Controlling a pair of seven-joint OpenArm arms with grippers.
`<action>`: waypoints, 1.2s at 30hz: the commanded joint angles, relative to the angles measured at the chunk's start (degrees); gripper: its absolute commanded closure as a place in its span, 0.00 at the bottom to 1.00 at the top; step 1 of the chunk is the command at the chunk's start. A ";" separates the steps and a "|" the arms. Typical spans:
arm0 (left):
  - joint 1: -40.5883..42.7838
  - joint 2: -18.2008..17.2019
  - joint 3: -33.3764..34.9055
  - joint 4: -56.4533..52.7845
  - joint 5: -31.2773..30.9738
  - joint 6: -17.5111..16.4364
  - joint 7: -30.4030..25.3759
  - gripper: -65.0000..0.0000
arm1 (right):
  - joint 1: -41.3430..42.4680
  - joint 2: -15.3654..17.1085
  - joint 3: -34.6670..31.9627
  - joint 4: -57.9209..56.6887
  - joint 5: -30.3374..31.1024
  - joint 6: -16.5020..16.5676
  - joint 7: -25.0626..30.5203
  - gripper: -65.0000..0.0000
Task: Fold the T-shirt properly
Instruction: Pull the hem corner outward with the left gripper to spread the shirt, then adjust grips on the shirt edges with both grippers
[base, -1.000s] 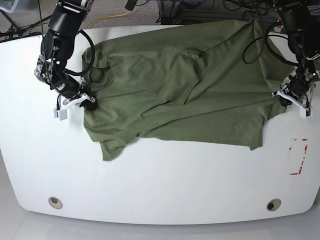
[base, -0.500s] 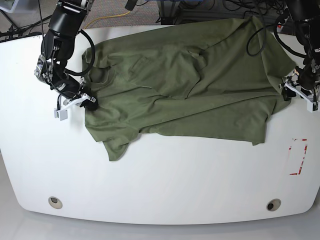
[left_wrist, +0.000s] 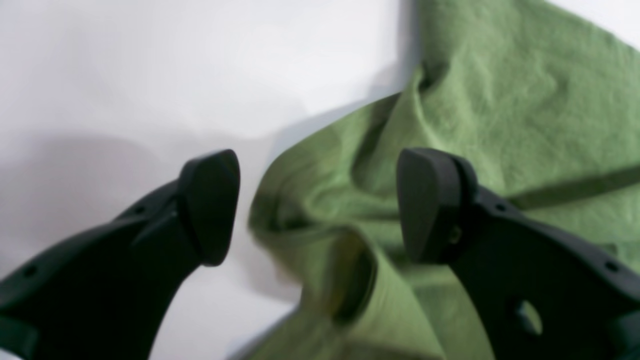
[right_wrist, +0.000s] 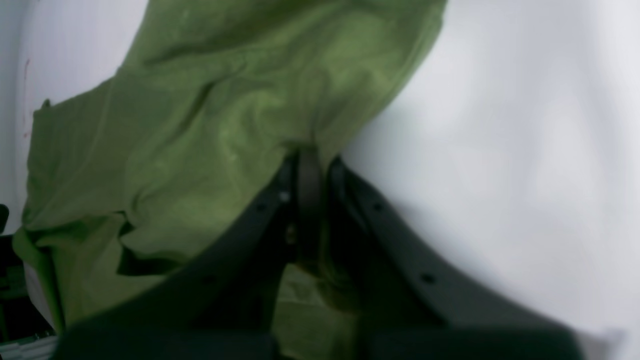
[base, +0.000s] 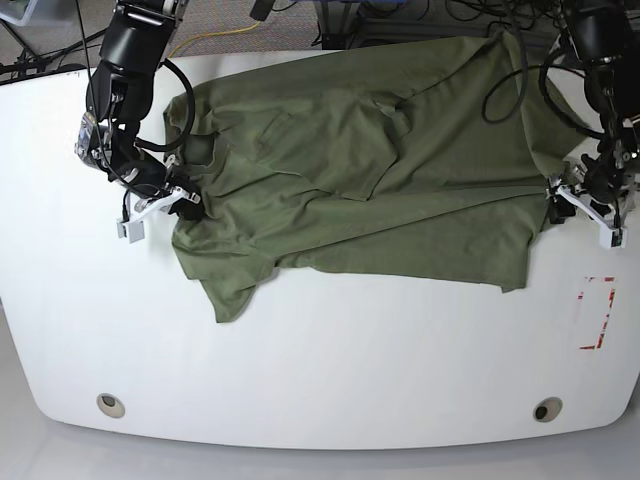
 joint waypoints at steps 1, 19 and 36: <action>-3.07 -2.35 0.62 -2.16 1.91 -2.95 -1.02 0.30 | 1.17 0.69 0.28 1.13 0.97 0.44 0.88 1.00; -9.84 -2.26 4.84 -12.89 19.22 -24.36 -0.84 0.30 | 1.17 0.51 0.28 1.22 1.06 0.53 0.88 1.00; -7.99 -1.91 4.75 -12.45 19.05 -24.36 3.55 0.89 | 1.17 0.42 0.37 1.22 1.14 0.53 0.97 1.00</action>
